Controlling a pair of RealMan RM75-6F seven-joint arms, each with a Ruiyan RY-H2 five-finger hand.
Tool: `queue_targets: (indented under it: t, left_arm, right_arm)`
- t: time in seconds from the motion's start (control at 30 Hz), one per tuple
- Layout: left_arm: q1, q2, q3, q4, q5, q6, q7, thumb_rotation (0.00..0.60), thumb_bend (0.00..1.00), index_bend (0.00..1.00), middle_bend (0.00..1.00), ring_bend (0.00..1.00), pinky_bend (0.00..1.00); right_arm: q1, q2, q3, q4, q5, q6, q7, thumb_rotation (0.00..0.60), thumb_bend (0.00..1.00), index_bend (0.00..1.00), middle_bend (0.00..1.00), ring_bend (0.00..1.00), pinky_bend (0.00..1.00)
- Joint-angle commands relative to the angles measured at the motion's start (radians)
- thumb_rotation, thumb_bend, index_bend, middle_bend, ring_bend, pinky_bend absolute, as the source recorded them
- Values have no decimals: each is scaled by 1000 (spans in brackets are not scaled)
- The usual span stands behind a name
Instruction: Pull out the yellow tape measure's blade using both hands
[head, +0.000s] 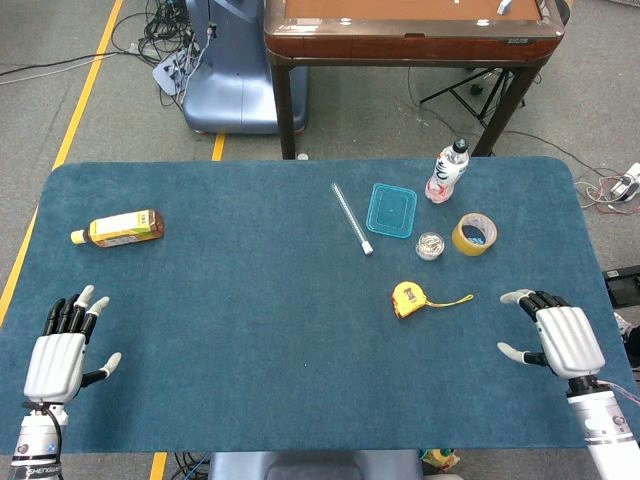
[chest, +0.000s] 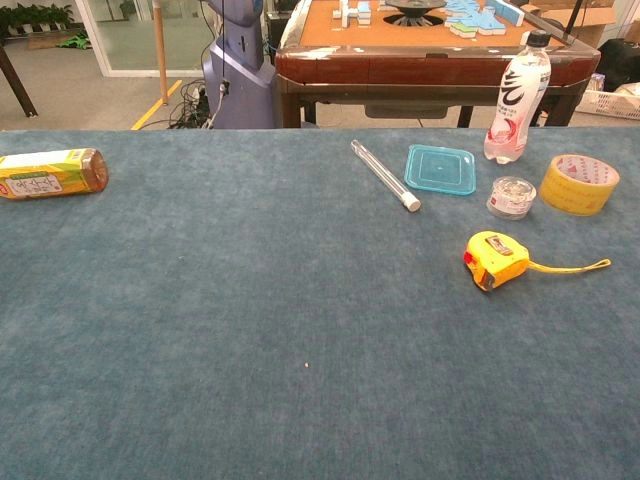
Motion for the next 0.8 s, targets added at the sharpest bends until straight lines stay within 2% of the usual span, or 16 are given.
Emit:
queue_targets:
  t: [0.03, 0.2, 0.4, 0.63, 0.8]
  left_arm:
    - [0, 0, 0, 0, 2, 2, 0, 600, 195, 128, 14, 0, 13]
    - [5, 1, 3, -2, 8, 9, -4, 600, 193, 128, 14, 0, 13]
    - [9, 6, 0, -9, 9, 17, -4, 600, 194, 128, 15, 0, 13]
    - [17, 10, 1, -12, 6, 23, -7, 600, 195, 128, 15, 0, 13]
    - [23, 16, 2, -12, 0, 25, -21, 600, 195, 128, 15, 0, 13]
  right_arm:
    - [13, -2, 3, -7, 3, -19, -6, 600, 167, 334, 349, 312, 371]
    - [56, -13, 23, -1, 25, -78, -35, 600, 167, 332, 349, 312, 371]
    - [153, -56, 62, 43, 80, -209, -73, 600, 167, 290, 322, 303, 370]
    - [265, -173, 87, 157, 163, -350, -166, 600, 139, 214, 257, 238, 338]
    - [304, -257, 95, 229, 203, -371, -229, 600, 75, 119, 217, 179, 261]
